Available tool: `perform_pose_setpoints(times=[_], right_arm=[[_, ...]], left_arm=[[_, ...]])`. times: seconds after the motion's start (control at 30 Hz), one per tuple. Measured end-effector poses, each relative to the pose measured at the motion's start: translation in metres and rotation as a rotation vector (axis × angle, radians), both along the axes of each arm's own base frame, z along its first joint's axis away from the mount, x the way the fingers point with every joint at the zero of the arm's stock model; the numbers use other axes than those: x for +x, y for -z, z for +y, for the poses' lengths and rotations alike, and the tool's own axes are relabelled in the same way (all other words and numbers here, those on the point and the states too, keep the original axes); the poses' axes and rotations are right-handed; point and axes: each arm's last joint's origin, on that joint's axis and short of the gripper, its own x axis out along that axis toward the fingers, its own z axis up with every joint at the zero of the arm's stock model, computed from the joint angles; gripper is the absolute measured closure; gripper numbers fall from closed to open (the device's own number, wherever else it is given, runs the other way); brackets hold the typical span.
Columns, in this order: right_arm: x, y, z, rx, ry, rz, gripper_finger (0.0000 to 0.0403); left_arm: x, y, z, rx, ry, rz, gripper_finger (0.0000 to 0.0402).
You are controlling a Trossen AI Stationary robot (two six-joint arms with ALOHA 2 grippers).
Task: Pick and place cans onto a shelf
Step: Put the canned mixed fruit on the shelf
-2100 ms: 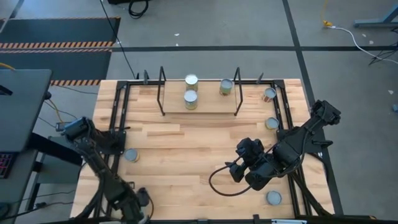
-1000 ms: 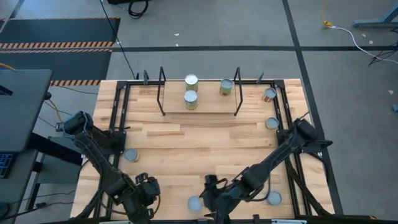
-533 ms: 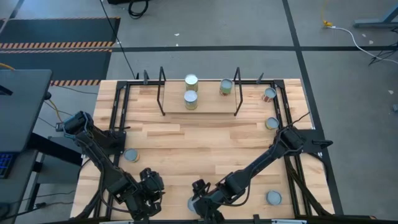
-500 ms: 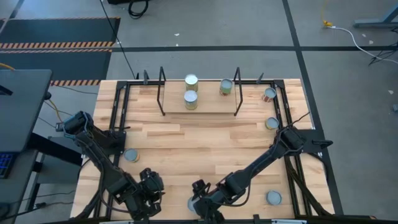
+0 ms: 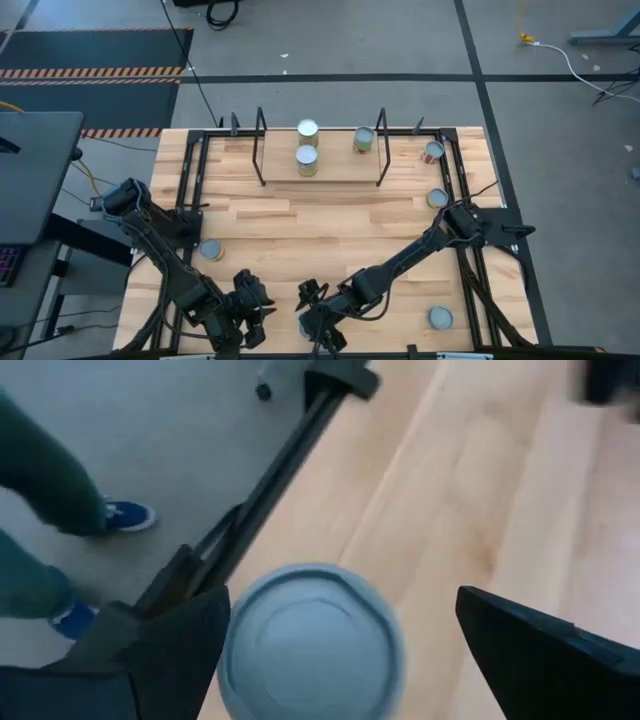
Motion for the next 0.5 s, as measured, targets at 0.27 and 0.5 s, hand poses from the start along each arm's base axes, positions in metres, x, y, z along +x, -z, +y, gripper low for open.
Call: perform_pose_setpoints(times=[0.27, 0.5], right_arm=[[0.002, 0.023, -0.002, 0.016, -0.029, 0.078, 0.0018], [0.003, 0.025, -0.003, 0.055, 0.000, 0.098, 0.0061]], left_arm=[[0.000, 0.002, 0.005, 0.039, -0.009, 0.032, 0.0314], [0.000, 0.003, 0.006, 0.059, -0.019, 0.030, 0.0315]])
